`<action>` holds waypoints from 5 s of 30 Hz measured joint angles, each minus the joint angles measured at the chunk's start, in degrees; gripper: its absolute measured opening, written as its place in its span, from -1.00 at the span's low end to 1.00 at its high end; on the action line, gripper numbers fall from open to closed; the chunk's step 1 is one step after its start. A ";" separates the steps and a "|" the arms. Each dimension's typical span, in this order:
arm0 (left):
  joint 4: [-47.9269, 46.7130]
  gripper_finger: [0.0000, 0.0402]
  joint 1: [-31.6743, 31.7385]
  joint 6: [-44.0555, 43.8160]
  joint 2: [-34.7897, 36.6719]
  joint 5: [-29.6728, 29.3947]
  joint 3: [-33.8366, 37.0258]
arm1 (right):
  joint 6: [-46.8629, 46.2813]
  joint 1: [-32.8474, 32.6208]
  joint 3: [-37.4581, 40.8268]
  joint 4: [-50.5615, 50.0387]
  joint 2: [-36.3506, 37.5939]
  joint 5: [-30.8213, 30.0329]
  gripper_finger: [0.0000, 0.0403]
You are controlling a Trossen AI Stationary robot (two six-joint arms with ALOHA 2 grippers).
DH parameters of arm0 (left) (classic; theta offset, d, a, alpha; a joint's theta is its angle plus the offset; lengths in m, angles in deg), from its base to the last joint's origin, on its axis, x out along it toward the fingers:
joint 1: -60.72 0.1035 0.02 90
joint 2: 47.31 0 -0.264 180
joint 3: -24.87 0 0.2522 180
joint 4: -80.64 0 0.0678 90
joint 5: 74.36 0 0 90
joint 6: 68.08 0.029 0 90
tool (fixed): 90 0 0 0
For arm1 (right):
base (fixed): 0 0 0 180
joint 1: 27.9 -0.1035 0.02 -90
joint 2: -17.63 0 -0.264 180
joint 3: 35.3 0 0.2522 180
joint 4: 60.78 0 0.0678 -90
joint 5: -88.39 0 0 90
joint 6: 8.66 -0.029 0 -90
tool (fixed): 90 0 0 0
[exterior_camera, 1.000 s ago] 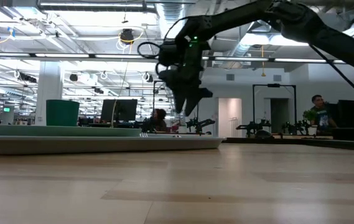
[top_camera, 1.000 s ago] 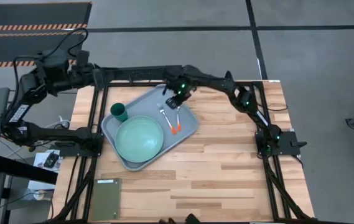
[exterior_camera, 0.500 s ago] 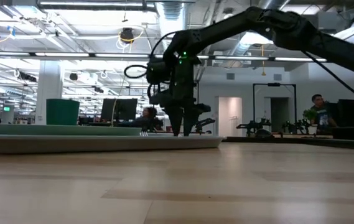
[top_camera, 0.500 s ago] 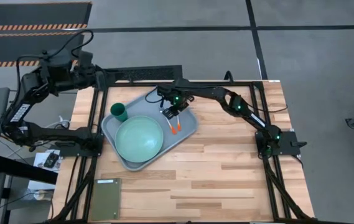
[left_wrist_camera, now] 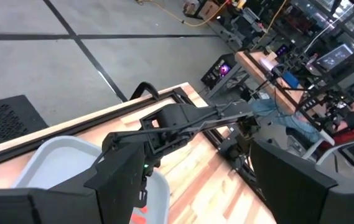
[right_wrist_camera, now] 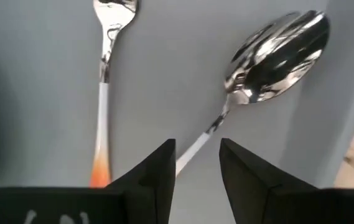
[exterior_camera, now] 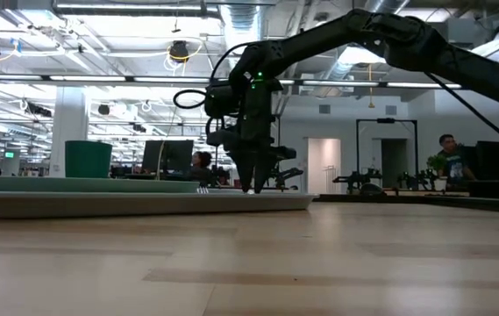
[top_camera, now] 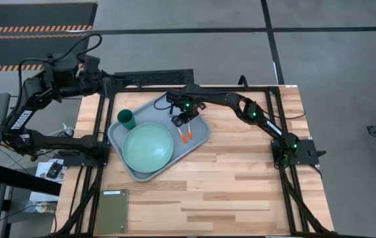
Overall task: Pick and place plate/cup/fork/spoon on tray
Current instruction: Adjust the spoon on the gray tray to the right of the fork
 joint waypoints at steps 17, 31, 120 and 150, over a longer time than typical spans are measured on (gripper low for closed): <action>-2.08 0.39 1.34 8.23 -8.61 5.93 3.56 | 7.27 -1.10 -0.04 -8.68 18.34 -11.20 -0.37; 19.55 0.39 4.26 15.30 -28.75 14.52 17.83 | 5.14 -4.19 4.32 -14.84 43.38 -19.74 -0.37; 22.95 0.35 0.04 6.73 -66.20 -0.39 2.73 | 11.71 -11.26 4.46 -15.62 49.94 -18.37 -0.37; 23.01 -0.87 0.33 4.57 -67.06 -1.64 2.69 | 12.74 -11.28 4.46 -15.62 49.94 -18.37 -0.37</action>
